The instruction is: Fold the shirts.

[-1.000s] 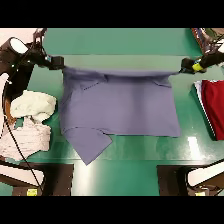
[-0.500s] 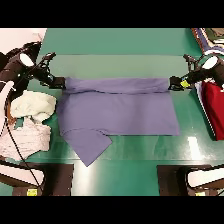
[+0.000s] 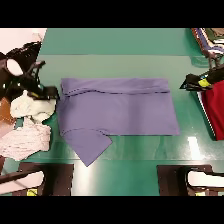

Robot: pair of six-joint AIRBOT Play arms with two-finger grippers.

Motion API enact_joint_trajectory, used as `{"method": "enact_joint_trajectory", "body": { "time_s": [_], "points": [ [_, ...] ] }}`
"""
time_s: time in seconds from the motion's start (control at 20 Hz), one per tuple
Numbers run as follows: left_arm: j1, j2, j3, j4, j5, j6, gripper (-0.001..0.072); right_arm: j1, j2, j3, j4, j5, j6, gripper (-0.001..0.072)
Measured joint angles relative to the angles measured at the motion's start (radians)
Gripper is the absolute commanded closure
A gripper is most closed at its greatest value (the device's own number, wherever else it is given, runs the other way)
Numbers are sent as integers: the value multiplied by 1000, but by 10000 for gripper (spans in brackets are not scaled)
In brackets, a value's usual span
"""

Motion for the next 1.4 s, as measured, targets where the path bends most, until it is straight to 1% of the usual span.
{"method": "enact_joint_trajectory", "body": {
  "time_s": [0.2,0.3,0.4,0.65,0.95,1.0,1.05,1.1,1.15,1.2,1.35,1.4],
  "points": [
    [-92,243,-335,-45,0,-104,113,-1,62,-1,-2,-5,0,315],
    [-135,334,-469,-92,3,-153,114,11,74,-1,-2,-14,0,315],
    [-170,385,-563,-152,6,-187,113,27,81,-1,-3,-23,-1,315],
    [-204,430,-684,-220,44,-239,114,49,87,-1,-3,-28,-8,324],
    [-212,438,-726,-268,134,-261,116,54,87,-1,-3,-6,-11,326],
    [-212,438,-727,-272,141,-264,218,54,87,-1,-4,4,-12,326],
    [-213,438,-730,-274,151,-265,533,54,88,-1,-4,18,-14,326],
    [-213,438,-731,-274,156,-265,650,53,88,-1,-4,36,-18,326],
    [-213,438,-731,-283,169,-265,649,50,88,-1,-4,53,-21,326],
    [-213,438,-731,-293,179,-265,677,42,89,-3,-5,73,-24,326],
    [-213,439,-731,-331,188,-241,678,-3,126,-74,-9,109,-31,324],
    [-213,439,-731,-344,193,-228,678,-26,147,-123,-10,114,-32,295]
  ]
}}
